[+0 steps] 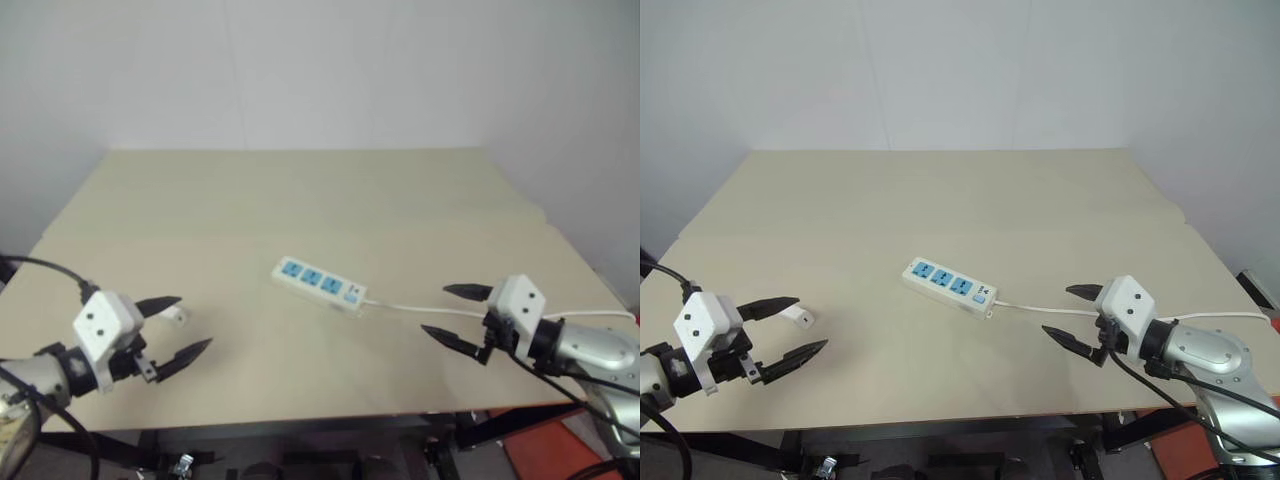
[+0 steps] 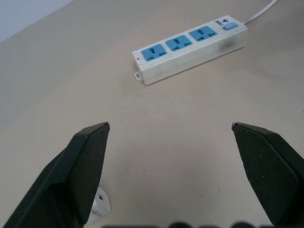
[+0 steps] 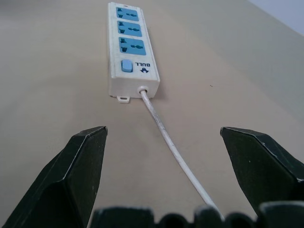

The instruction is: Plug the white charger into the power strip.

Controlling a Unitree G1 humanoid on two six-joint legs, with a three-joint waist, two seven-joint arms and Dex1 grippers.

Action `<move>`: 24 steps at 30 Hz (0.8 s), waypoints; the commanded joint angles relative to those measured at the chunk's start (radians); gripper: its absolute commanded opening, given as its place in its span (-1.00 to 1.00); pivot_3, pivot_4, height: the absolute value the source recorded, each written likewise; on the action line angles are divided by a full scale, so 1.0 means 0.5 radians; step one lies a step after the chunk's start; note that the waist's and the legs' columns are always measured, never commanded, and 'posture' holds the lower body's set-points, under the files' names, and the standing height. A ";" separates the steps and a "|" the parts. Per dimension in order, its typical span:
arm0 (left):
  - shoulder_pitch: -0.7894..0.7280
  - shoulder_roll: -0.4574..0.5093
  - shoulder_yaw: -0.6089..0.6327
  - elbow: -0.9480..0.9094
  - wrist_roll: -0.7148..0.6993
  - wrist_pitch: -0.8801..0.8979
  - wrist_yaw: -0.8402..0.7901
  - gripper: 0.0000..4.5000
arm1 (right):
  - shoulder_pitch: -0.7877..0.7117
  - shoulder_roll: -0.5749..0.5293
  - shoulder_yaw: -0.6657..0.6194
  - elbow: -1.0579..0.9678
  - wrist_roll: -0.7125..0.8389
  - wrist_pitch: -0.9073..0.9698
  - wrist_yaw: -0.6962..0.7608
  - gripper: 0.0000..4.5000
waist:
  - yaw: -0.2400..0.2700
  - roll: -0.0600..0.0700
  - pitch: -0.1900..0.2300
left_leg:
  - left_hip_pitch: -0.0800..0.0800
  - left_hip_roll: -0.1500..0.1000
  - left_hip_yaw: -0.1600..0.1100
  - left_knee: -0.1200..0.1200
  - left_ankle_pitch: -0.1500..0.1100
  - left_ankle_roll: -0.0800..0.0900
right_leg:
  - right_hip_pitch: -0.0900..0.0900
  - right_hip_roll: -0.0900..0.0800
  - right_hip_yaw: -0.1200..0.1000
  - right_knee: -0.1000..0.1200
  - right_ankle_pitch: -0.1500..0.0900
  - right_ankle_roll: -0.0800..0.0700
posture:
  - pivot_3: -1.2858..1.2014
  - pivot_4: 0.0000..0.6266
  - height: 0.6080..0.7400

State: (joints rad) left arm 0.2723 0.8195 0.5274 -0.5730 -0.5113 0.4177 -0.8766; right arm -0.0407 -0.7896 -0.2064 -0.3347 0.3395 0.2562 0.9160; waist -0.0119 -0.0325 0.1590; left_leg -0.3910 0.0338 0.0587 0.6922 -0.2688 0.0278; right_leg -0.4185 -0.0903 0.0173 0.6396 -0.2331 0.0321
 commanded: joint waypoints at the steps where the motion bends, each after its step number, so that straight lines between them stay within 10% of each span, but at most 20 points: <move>1: -0.012 0.022 0.038 -0.020 -0.018 -0.011 -0.010 1.00 | -0.034 0.006 -0.014 -0.031 0.041 -0.032 0.007 0.99 | 0.000 0.000 0.000 | 0.000 0.000 0.000 0.000 0.000 0.000 | 0.000 0.000 0.000 0.000 0.000 0.000 | 0.03 -0.52 1.00; 24: -0.595 0.012 -0.349 0.141 -0.098 -0.036 -0.139 1.00 | -0.829 0.725 0.422 0.821 -0.009 -0.174 -0.079 0.99 | -0.004 0.000 0.000 | -0.004 0.000 0.000 0.001 0.001 -0.001 | -0.004 0.001 0.000 0.001 0.001 -0.001 | 0.03 -0.52 1.00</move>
State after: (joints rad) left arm -0.0063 0.8224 0.3631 -0.4952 -0.5449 0.4156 -0.9375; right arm -0.4322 -0.4339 -0.0022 0.0529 0.3401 0.2116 0.8571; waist -0.0140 -0.0323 0.1590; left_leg -0.3933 0.0338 0.0588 0.6925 -0.2684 0.0272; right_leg -0.4209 -0.0900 0.0174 0.6403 -0.2326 0.0316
